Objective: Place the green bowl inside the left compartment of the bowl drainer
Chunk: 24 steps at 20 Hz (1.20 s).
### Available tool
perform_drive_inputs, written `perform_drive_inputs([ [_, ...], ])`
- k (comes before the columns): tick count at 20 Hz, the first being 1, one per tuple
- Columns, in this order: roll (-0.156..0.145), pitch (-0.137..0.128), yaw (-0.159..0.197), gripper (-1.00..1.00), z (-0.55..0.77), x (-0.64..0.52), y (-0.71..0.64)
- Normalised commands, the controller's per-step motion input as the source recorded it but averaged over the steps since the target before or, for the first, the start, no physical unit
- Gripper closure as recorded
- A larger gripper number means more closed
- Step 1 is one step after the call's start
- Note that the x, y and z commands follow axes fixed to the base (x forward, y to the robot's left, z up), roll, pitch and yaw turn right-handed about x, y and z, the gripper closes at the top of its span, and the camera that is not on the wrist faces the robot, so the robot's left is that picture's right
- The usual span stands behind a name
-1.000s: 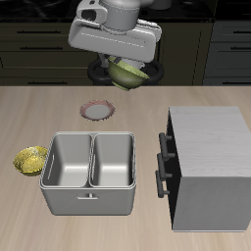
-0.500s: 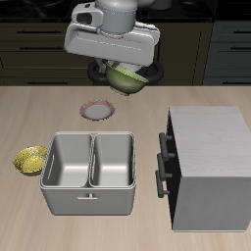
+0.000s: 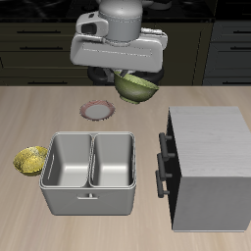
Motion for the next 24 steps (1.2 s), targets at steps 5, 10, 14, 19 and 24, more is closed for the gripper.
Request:
perform_drive_inputs([
  [5, 0.101, 0.021, -0.046, 1.0, -0.05, 0.2, 0.35],
  [10, 0.056, 0.018, -0.008, 1.0, -0.13, 0.12, 0.13],
  [14, -0.012, 0.024, 0.007, 1.0, -0.18, 0.11, -0.23],
  [19, -0.012, 0.012, 0.003, 1.0, -0.17, -0.02, -0.11],
  [24, -0.019, 0.022, 0.005, 1.0, -0.22, -0.03, -0.12],
])
